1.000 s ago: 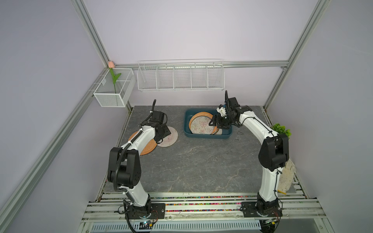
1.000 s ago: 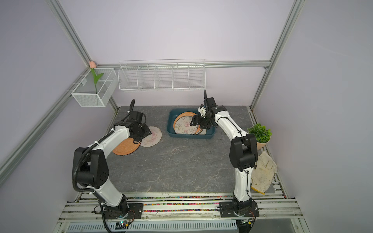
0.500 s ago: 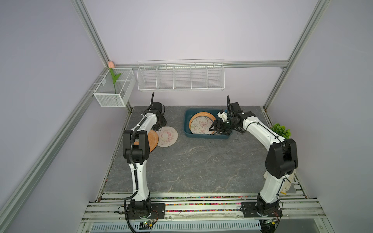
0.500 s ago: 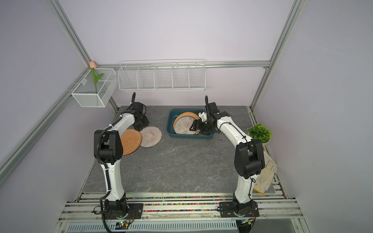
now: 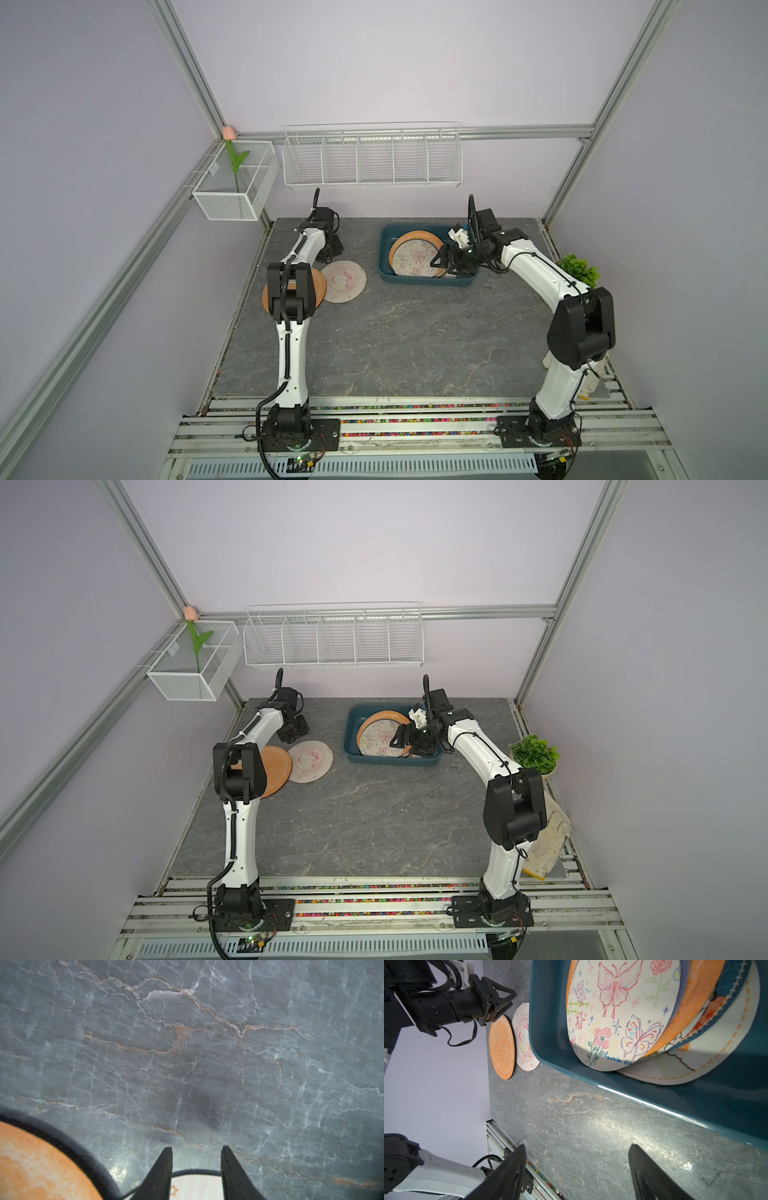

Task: Put the coasters into the storage box
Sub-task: Move the coaster to the center of the board.

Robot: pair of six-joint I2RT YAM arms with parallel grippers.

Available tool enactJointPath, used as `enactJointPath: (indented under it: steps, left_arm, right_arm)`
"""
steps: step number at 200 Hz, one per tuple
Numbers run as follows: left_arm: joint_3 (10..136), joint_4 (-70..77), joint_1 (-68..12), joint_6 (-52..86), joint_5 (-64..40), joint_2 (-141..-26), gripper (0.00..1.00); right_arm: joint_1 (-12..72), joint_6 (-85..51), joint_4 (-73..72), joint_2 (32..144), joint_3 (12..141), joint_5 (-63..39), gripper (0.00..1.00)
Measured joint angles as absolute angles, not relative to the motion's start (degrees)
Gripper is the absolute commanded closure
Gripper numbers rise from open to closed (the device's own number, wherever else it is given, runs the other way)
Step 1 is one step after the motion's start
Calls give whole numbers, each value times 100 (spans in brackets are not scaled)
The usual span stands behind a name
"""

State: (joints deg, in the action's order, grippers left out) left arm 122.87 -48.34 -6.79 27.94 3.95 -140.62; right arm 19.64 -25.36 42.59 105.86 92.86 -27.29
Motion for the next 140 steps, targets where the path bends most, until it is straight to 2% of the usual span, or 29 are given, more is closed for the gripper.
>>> enactJointPath:
  steps: [49,140]
  left_arm:
    - [12173,-4928,-681,2731,270,-14064,51]
    - [11594,-4786,-808,2600,257,-13749,51]
  right_arm:
    - [1964,-2582,4250,10589,9378,-2834,21]
    - [1968,-2705,4145,10591,9376,-2862,21]
